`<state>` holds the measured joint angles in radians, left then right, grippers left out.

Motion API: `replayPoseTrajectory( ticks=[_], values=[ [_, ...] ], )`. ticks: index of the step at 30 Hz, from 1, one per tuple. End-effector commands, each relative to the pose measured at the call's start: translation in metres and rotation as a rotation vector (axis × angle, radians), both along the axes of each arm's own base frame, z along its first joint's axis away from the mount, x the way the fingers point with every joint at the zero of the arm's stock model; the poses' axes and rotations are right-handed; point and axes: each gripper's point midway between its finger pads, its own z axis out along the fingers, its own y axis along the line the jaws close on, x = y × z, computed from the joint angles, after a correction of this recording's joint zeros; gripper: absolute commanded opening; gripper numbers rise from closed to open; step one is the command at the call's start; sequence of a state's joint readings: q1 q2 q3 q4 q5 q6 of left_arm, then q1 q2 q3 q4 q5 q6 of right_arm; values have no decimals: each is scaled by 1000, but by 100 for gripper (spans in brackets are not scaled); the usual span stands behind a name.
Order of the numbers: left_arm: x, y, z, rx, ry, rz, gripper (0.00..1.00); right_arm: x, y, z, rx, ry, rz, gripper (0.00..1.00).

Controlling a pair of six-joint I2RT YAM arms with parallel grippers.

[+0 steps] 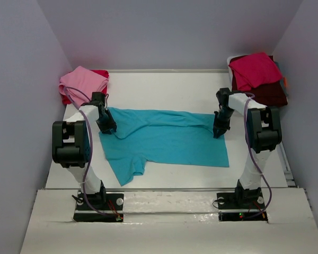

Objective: Fold and stack the t-shirts
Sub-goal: Fold the flattened tshirt in 1/3 of the way

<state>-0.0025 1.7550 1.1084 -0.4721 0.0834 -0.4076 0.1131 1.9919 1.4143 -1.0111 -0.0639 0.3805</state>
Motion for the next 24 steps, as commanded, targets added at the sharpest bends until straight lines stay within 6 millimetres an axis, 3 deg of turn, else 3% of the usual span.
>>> replayPoseTrajectory(
  ticks=[1,6,12,17,24],
  values=[
    [5,-2,5,-18,-34,-5,38,9,4,5,4,-38,20,24],
    [8,-2,7,-22,-47,-13,30,9,3,5,1,-40,19,24],
    [11,-1,15,-12,-63,-35,6,9,3,3,-2,-34,19,24],
    [12,-1,30,-8,-97,-40,6,10,2,3,-4,-36,17,24],
    [15,-7,75,-36,-198,-56,6,9,2,0,-6,-24,19,24]
  ],
)
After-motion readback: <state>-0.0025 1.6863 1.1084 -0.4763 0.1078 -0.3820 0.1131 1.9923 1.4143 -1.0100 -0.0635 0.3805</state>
